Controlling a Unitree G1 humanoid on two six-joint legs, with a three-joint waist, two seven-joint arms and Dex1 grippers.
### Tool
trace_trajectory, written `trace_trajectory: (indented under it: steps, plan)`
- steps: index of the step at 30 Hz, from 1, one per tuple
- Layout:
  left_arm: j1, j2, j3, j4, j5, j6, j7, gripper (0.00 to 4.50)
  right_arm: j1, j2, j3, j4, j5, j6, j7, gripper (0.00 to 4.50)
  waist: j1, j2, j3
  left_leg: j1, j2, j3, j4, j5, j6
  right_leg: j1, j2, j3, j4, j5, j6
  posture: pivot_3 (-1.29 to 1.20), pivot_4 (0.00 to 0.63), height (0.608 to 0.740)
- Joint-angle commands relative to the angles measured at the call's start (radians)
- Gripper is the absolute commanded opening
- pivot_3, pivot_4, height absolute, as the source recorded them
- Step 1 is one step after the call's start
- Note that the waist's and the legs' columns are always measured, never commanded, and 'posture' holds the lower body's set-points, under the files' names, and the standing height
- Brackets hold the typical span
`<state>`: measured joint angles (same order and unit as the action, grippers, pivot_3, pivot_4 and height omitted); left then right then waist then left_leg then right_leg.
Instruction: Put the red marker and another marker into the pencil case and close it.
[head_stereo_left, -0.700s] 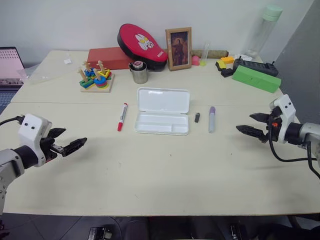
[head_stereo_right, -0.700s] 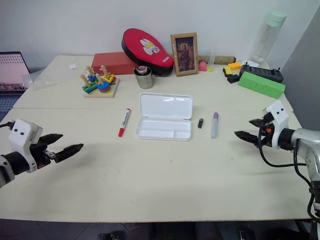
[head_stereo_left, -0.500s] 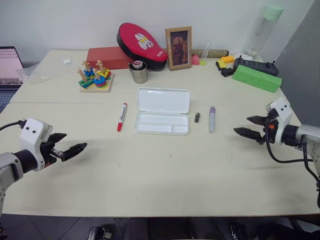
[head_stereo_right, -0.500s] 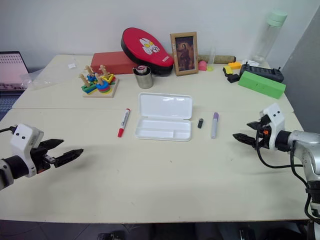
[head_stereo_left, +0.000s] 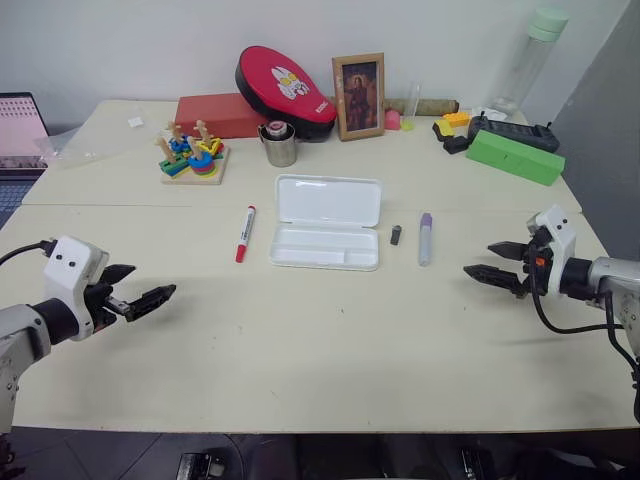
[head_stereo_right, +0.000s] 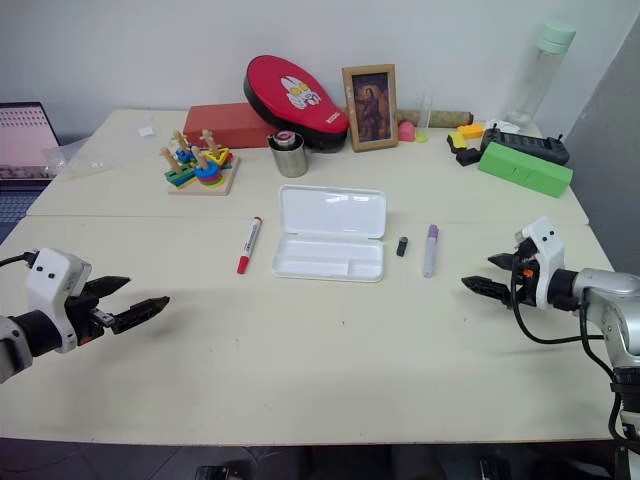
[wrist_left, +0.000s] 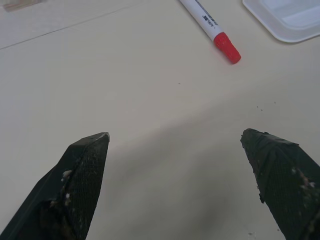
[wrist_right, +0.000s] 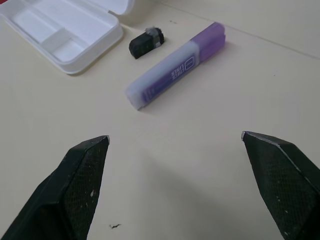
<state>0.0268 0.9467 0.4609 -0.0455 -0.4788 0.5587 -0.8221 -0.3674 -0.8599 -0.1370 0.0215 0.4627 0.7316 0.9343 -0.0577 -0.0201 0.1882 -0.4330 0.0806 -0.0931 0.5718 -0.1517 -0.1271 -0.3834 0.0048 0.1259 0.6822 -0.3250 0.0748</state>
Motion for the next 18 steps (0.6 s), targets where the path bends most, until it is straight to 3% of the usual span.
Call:
trace_trajectory:
  steps: [1, 11, 18]
  plan:
    - [-0.020, 0.005, -0.002, 0.003, 0.011, -0.022, -0.018, 4.50, 0.006, -0.017, -0.035, -0.058, 0.028, 0.008, 0.017, 4.46, 0.000, 0.000, 0.000, 0.000, 0.000, 0.000, 0.000, 0.000, 0.000, 0.000, 0.000, 0.000, 0.000, 0.000, 0.000, 0.00, 0.150, 0.740]
    - [-0.064, -0.023, 0.009, 0.002, -0.011, -0.017, -0.018, 4.50, -0.049, 0.025, -0.027, -0.074, 0.085, 0.007, 0.050, 4.46, 0.000, 0.000, 0.000, 0.000, 0.000, 0.000, 0.000, 0.000, 0.000, 0.000, 0.000, 0.000, 0.000, 0.000, 0.000, 0.00, 0.150, 0.740]
    - [-0.124, -0.128, -0.120, -0.140, -0.057, 0.027, -0.008, 4.50, -0.307, 0.186, 0.195, 0.046, -0.001, -0.055, 0.096, 4.46, -0.014, 0.000, 0.000, 0.001, 0.000, 0.000, 0.002, 0.000, 0.000, 0.001, 0.001, 0.000, 0.002, 0.002, 0.002, 0.00, 0.150, 0.740]
